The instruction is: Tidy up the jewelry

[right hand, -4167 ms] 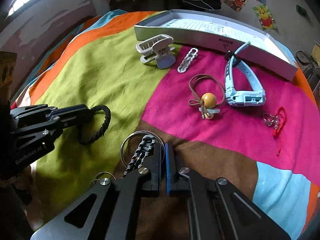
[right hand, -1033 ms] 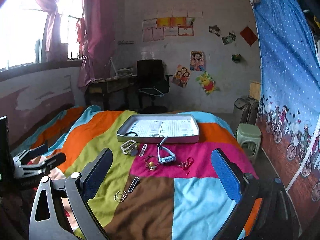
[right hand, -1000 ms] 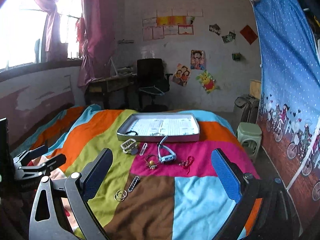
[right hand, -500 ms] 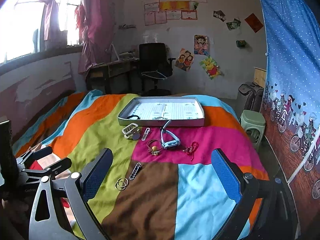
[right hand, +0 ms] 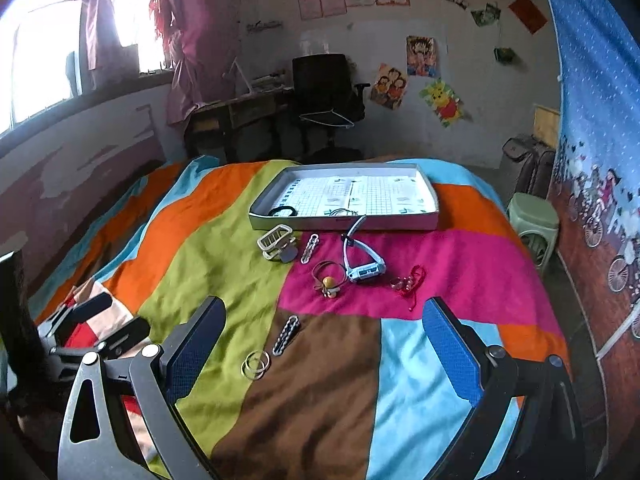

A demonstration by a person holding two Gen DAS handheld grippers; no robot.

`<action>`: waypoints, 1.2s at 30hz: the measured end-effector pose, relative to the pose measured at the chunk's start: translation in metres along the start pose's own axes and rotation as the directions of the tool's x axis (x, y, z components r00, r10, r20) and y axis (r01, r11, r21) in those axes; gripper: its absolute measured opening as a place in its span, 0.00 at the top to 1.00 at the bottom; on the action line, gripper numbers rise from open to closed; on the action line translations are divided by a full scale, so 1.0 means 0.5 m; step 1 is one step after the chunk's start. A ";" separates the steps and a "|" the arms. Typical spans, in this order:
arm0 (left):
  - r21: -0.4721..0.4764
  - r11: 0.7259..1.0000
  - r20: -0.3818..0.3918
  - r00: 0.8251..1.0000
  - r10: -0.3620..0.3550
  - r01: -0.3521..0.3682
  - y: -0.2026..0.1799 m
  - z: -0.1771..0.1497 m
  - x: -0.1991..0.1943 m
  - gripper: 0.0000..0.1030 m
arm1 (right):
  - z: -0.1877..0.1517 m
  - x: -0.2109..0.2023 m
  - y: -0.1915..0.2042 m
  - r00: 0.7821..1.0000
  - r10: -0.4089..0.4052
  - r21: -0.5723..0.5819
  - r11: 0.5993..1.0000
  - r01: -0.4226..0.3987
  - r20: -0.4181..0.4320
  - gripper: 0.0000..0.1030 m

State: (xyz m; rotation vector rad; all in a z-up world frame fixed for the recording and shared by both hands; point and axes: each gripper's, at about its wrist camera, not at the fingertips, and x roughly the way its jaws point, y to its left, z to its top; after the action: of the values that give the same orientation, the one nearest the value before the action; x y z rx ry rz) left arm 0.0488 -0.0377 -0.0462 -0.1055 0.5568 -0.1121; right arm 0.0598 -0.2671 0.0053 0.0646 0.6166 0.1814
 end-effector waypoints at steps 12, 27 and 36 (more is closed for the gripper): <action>0.014 0.999 -0.104 0.994 -0.028 0.030 -0.025 -0.030 0.082 0.27 | 0.008 0.170 0.001 0.976 0.172 -0.056 0.982 -0.181 -0.137 0.45; -0.068 0.992 -0.339 0.932 -0.126 0.109 -0.056 -0.107 0.226 0.58 | -0.070 0.300 0.006 0.922 0.220 -0.063 0.966 -0.252 -0.319 0.66; -0.079 0.991 -0.389 0.913 -0.127 0.104 -0.054 -0.121 0.259 0.78 | -0.091 0.355 0.014 0.891 0.242 -0.028 0.961 -0.274 -0.384 0.66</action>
State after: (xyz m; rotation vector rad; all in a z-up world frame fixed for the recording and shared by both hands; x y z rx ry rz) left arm 0.1238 -0.0863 -0.1614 -0.1733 0.9578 -0.2366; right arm 0.1743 -0.2266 -0.1321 0.0327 0.9861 0.4859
